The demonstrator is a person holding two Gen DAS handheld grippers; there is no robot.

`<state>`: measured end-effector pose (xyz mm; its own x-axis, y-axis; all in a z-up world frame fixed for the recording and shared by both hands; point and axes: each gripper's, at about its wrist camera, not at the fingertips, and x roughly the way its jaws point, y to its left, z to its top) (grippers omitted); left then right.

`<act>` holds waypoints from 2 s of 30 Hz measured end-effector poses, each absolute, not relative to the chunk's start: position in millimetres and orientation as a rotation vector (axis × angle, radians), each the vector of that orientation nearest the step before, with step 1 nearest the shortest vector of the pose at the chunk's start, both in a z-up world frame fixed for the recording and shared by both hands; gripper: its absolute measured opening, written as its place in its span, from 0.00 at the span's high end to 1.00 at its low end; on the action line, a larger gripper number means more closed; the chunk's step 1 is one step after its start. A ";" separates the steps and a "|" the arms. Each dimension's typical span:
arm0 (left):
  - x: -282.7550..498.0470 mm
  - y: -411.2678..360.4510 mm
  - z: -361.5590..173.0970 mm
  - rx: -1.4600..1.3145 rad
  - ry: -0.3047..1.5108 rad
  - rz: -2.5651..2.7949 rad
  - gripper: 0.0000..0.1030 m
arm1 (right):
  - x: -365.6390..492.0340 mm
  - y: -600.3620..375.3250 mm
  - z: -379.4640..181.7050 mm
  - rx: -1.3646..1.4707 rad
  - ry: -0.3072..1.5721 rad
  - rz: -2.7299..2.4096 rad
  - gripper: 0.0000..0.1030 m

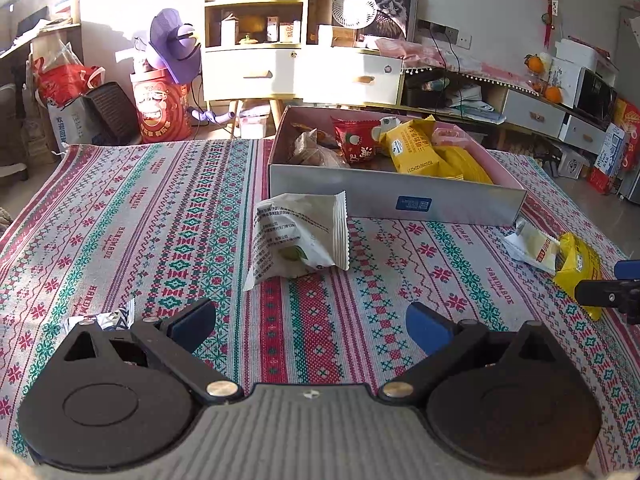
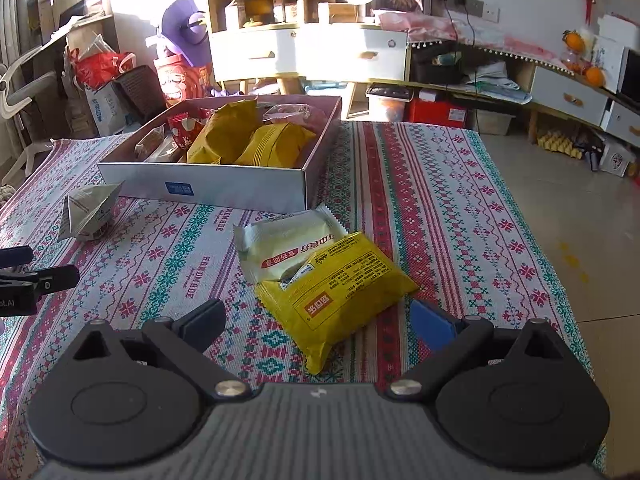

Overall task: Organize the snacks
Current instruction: 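Move the left tool to the white wafer packet while the right tool approaches the yellow bag, then grasp the white wafer packet with the left tool while the right tool grasps the yellow bag, then carry the wafer packet and yellow bag into the box and open both tools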

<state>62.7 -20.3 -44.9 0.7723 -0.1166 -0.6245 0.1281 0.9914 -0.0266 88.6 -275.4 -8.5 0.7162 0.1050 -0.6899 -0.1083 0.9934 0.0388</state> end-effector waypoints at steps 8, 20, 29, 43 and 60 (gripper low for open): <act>97.0 -11.4 -34.2 -0.018 0.620 -0.127 0.00 | 105.7 -275.5 -6.8 0.092 0.768 0.061 0.11; 126.0 -1.6 -47.4 -0.090 0.759 -0.175 0.26 | 114.7 -287.7 -16.1 0.171 0.834 -0.041 0.42; 125.6 -1.5 -43.5 -0.091 0.776 -0.179 0.42 | 114.9 -287.9 -13.3 0.165 0.850 -0.054 0.55; 114.3 3.3 -30.0 -0.096 0.740 -0.212 0.44 | 111.5 -287.6 1.4 0.174 0.823 -0.056 0.56; 105.4 -4.3 -1.0 -0.076 0.686 -0.266 0.44 | 124.6 -263.4 33.6 0.202 0.757 0.013 0.56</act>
<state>105.4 -4.3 -1.0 0.7417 -0.2671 -0.6153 0.2176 0.9635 -0.1559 124.6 -263.4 33.6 0.7279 0.0838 -0.6806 0.0611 0.9806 0.1861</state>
